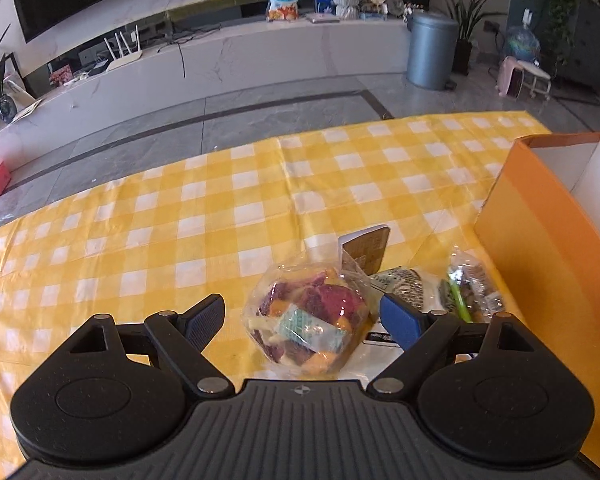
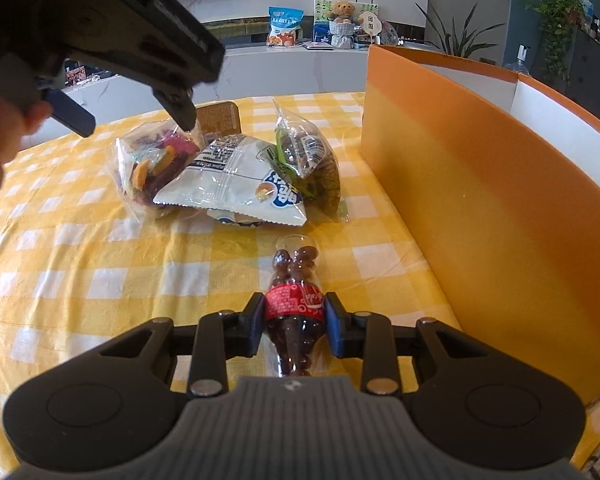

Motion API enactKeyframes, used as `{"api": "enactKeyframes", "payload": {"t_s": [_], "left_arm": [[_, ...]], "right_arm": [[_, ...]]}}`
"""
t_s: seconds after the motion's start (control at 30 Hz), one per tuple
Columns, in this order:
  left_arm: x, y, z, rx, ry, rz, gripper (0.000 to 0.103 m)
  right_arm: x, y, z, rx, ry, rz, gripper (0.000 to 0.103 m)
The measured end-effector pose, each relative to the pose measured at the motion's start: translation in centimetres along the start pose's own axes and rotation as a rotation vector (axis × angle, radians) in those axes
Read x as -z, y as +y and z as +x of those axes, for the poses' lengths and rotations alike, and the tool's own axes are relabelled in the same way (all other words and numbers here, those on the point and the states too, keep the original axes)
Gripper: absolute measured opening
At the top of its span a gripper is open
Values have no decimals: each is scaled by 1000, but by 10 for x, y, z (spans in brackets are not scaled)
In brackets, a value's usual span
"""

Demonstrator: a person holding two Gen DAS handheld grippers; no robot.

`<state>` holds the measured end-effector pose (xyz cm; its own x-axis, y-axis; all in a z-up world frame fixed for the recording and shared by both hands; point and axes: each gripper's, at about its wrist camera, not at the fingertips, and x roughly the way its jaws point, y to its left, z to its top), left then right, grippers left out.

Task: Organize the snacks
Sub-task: 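Grasp the clear dried-fruit bag with the left tool while the right tool holds the cola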

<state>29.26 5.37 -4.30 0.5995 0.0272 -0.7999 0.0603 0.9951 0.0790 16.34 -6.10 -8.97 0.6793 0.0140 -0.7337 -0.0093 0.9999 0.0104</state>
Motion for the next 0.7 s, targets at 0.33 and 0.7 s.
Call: {"api": "enactKeyframes", "payload": {"t_s": [0.33, 0.7], "left_arm": [[5, -6, 27, -51, 46, 38, 103], [6, 30, 44, 128, 129, -189, 82]], "right_arm": [[3, 3, 0, 6, -14, -12, 33], [3, 2, -2, 3, -16, -3, 33]]}}
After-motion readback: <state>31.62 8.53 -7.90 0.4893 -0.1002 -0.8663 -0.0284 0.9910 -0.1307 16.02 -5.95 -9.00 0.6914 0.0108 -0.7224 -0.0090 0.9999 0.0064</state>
